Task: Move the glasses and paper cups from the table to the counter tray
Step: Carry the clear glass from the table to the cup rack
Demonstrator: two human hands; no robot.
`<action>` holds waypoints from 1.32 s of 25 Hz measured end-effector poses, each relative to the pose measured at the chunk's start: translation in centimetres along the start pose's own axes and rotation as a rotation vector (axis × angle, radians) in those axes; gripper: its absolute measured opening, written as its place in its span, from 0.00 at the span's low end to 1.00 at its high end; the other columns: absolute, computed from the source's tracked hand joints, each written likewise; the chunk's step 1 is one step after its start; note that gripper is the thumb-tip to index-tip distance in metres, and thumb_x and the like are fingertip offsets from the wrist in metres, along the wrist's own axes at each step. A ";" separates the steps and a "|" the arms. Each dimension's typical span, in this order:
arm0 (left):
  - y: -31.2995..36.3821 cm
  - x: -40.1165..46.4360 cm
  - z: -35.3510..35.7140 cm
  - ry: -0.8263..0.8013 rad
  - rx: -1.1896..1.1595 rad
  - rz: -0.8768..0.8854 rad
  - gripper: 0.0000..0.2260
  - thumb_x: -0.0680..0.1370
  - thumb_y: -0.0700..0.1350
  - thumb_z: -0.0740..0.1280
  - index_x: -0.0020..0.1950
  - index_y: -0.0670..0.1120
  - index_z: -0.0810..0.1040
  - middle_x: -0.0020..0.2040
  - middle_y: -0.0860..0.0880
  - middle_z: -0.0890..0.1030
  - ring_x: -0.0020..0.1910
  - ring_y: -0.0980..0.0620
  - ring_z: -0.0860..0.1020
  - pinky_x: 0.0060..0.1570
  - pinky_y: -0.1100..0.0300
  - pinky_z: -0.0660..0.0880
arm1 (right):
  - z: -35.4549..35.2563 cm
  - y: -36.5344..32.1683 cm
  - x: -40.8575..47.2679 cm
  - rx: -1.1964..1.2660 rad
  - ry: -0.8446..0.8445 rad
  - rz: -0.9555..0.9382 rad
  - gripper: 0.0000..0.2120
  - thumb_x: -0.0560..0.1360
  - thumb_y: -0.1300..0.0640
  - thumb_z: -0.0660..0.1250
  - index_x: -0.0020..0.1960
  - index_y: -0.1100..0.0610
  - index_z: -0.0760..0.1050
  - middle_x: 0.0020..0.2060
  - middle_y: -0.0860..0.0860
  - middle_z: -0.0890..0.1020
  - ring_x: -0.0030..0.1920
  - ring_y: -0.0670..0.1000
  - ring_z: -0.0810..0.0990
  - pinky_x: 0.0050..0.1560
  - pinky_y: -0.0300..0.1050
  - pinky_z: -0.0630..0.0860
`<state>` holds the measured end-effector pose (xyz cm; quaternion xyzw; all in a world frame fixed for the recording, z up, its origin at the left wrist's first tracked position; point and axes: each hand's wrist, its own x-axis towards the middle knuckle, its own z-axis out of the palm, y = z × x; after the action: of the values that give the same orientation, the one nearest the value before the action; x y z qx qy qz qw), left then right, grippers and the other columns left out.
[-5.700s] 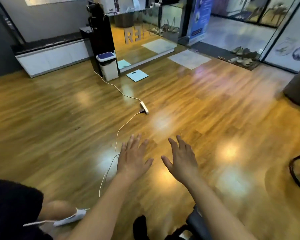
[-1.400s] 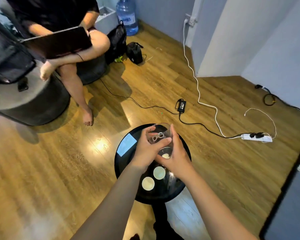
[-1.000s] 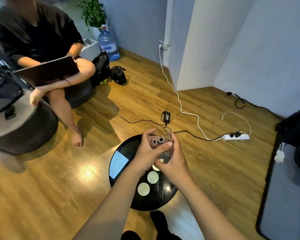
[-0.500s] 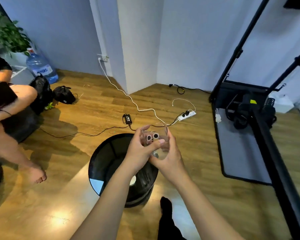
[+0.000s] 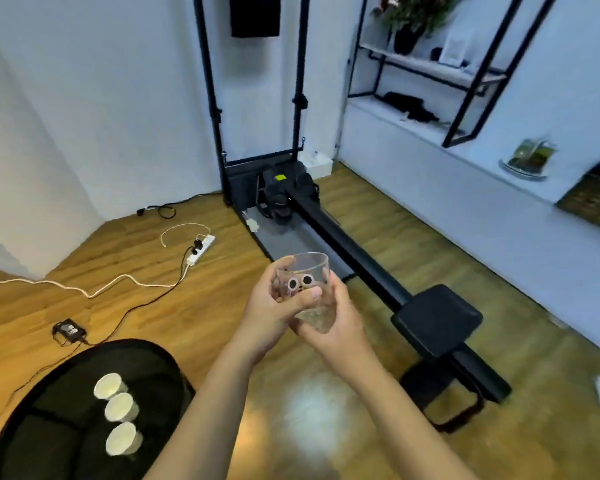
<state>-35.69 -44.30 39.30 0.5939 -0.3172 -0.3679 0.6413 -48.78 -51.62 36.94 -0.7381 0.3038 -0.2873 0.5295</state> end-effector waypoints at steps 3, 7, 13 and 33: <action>-0.3 -0.1 10.4 -0.204 0.016 0.009 0.26 0.67 0.47 0.79 0.63 0.55 0.77 0.53 0.54 0.87 0.53 0.54 0.85 0.48 0.62 0.80 | -9.4 1.7 -4.5 -0.033 0.184 0.034 0.46 0.67 0.42 0.78 0.79 0.41 0.58 0.68 0.43 0.76 0.67 0.40 0.75 0.65 0.44 0.76; -1.8 -2.5 23.5 -0.402 0.011 -0.006 0.32 0.67 0.51 0.81 0.69 0.53 0.76 0.59 0.48 0.85 0.57 0.49 0.84 0.52 0.55 0.82 | -20.4 4.4 -11.4 -0.059 0.355 0.077 0.48 0.68 0.37 0.77 0.79 0.36 0.54 0.68 0.40 0.75 0.66 0.40 0.76 0.63 0.46 0.78; -4.1 -7.5 41.8 -0.525 -0.011 -0.046 0.27 0.71 0.43 0.79 0.69 0.49 0.76 0.57 0.49 0.86 0.56 0.52 0.84 0.47 0.63 0.80 | -36.7 8.1 -21.2 -0.115 0.423 0.126 0.54 0.66 0.36 0.78 0.81 0.43 0.50 0.72 0.42 0.72 0.70 0.41 0.73 0.69 0.50 0.74; -10.2 12.1 84.5 -0.772 -0.044 -0.165 0.21 0.73 0.45 0.76 0.66 0.47 0.79 0.58 0.47 0.86 0.55 0.52 0.84 0.46 0.64 0.79 | -77.4 22.2 -11.7 -0.088 0.665 0.298 0.50 0.69 0.48 0.80 0.82 0.44 0.53 0.70 0.43 0.73 0.66 0.38 0.75 0.64 0.37 0.75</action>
<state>-101.54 -99.43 36.64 0.4217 -0.4782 -0.6213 0.4555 -117.34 -95.46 35.74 -0.5744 0.5755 -0.4178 0.4055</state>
